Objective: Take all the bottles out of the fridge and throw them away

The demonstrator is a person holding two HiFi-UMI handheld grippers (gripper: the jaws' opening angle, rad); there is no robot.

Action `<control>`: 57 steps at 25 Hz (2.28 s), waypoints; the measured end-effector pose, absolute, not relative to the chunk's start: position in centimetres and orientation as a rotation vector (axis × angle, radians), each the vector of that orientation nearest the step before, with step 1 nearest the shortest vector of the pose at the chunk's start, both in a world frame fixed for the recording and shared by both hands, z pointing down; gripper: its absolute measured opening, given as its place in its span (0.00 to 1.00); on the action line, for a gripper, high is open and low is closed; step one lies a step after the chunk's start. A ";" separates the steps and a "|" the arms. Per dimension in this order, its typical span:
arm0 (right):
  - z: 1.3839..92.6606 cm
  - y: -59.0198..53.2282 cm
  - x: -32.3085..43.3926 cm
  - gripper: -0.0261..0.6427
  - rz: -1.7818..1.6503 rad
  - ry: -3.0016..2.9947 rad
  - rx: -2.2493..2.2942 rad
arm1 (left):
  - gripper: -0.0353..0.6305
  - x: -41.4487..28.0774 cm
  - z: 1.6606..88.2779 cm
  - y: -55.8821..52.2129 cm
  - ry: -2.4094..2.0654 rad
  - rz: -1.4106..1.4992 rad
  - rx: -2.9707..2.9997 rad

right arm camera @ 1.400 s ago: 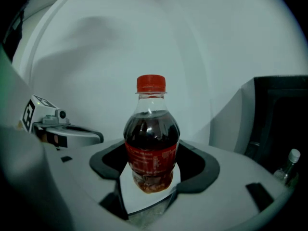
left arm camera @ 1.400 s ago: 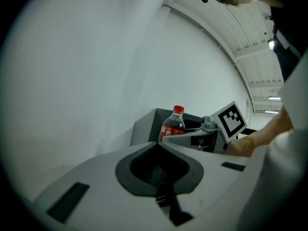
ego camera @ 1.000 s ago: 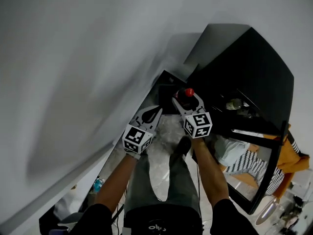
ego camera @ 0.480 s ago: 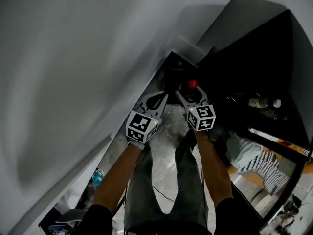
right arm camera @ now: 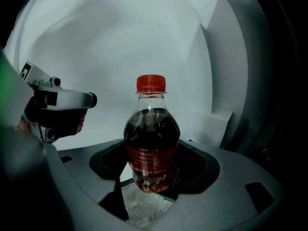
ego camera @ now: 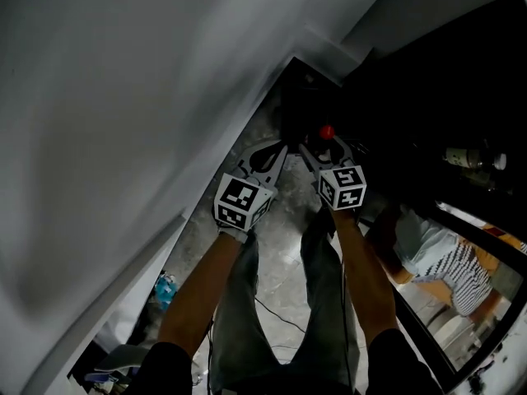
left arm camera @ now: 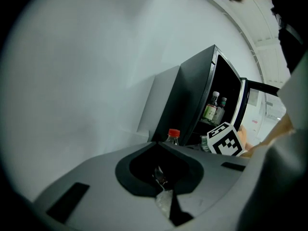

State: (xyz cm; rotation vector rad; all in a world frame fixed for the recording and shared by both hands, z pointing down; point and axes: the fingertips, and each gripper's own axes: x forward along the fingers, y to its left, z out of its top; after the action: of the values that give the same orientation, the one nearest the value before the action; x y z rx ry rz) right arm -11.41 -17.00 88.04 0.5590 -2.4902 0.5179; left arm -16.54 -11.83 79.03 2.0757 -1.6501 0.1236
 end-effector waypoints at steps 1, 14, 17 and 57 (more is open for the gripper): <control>88.6 -17.1 -11.3 0.50 0.518 -2.486 0.562 | 0.06 -16.5 79.3 -11.9 -1.651 0.124 2.077; 102.4 -19.0 -12.1 0.50 0.559 -2.406 0.598 | 0.06 -17.2 88.9 -13.3 -1.667 0.133 2.107; 105.6 -19.0 -11.6 0.50 0.568 -2.375 0.604 | 0.06 -17.3 91.2 -13.4 -1.667 0.139 2.106; 81.6 -17.4 -7.1 0.05 0.486 -2.452 0.927 | 0.06 -15.3 74.0 -12.3 -1.517 0.146 2.204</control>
State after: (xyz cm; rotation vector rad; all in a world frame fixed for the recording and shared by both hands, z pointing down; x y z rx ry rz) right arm -7.13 -17.37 81.65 0.9271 -2.4517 0.4858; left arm -15.25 -12.31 74.03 2.2044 -1.5169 0.1461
